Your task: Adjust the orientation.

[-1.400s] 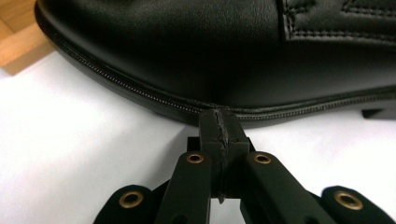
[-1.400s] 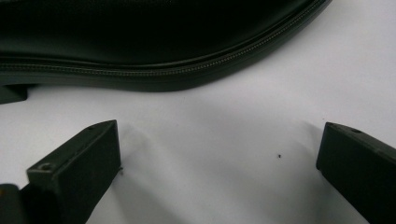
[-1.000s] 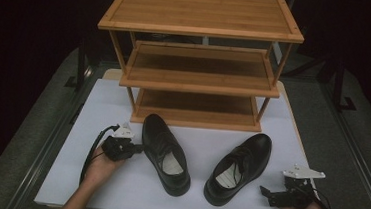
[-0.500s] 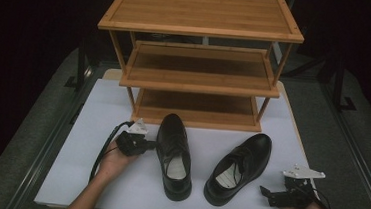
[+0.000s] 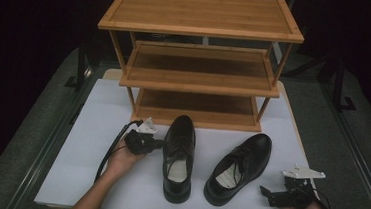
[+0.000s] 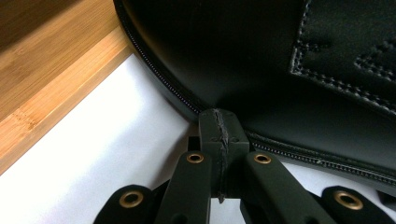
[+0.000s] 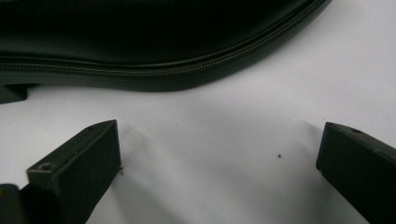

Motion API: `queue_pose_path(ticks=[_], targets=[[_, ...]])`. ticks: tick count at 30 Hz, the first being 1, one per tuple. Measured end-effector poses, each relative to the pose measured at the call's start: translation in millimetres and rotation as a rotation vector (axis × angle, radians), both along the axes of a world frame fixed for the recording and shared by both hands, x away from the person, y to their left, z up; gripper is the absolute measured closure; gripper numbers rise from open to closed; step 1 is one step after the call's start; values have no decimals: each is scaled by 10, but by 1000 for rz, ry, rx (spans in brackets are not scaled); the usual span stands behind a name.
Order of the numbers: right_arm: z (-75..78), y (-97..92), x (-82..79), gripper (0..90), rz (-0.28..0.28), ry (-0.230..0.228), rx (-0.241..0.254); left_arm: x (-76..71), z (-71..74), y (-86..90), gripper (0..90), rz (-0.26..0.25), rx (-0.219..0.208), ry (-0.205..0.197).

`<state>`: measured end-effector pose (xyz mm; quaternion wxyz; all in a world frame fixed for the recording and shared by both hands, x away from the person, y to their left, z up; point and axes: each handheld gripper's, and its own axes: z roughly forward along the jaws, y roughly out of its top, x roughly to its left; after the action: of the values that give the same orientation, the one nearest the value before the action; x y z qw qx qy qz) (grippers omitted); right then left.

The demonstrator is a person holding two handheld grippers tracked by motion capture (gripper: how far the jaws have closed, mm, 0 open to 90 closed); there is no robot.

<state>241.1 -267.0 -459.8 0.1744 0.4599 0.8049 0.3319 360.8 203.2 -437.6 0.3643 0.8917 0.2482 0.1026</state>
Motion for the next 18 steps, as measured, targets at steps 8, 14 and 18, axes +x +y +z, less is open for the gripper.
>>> queue_pose_path(ticks=[8,14,18], targets=[[0,-1,-1,0,0,0,2,-24,67,141,748,35,-37,20],[0,0,-1,0,0,0,2,-103,132,296,438,57,-55,40],[0,-1,-1,0,0,0,2,-184,152,400,288,71,-57,34]])
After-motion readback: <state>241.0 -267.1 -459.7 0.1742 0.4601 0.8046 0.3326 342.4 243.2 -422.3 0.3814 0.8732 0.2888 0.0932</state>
